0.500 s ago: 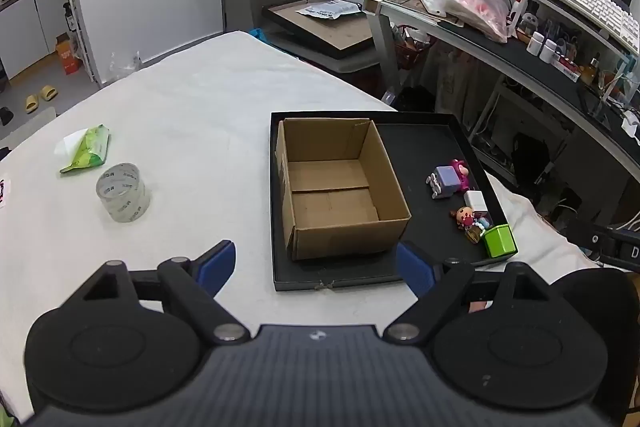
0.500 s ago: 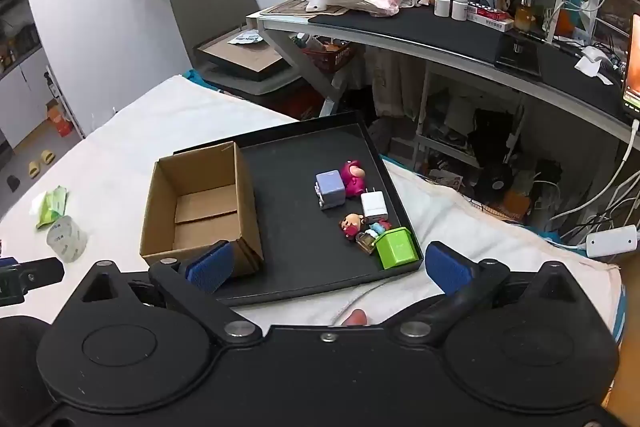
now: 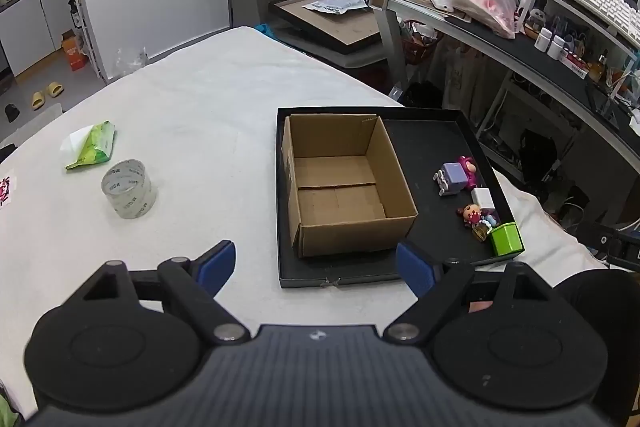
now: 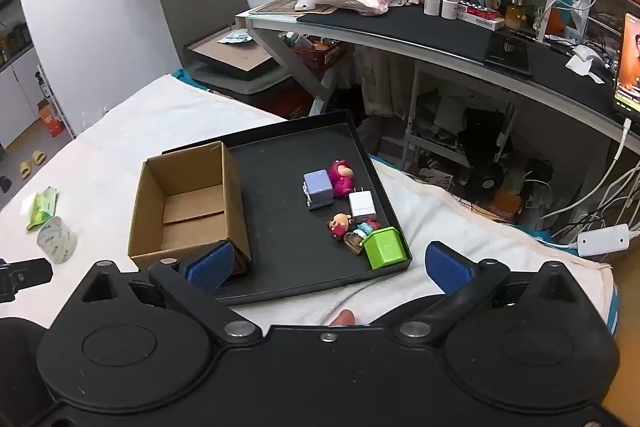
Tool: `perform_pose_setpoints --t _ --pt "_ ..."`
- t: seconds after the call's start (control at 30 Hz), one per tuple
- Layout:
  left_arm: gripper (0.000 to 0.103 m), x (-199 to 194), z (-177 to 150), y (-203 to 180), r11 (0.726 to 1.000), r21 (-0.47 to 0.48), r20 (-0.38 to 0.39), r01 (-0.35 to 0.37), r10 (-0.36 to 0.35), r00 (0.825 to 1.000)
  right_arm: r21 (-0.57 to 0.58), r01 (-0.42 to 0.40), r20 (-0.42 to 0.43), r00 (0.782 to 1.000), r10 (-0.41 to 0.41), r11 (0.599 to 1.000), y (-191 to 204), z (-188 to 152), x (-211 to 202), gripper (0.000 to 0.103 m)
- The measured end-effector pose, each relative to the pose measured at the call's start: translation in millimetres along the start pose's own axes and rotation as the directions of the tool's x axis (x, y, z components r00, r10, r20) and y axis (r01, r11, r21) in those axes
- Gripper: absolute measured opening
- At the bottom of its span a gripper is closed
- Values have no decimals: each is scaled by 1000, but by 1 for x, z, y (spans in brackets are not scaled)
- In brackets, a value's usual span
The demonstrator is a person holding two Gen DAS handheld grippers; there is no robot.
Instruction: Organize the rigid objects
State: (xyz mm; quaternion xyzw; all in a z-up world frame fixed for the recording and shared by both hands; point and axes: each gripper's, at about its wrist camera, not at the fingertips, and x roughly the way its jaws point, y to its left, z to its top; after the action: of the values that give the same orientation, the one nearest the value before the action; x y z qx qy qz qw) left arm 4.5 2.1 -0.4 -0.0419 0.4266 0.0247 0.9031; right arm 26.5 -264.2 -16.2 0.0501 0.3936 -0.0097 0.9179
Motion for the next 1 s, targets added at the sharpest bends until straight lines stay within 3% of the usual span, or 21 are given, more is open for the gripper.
perform_pose_setpoints --t 1.0 --pt "86 0 0 -2 1000 -20 7 7 -7 1000 -10 -1 -16 1000 1 1000 2 -3 7 103"
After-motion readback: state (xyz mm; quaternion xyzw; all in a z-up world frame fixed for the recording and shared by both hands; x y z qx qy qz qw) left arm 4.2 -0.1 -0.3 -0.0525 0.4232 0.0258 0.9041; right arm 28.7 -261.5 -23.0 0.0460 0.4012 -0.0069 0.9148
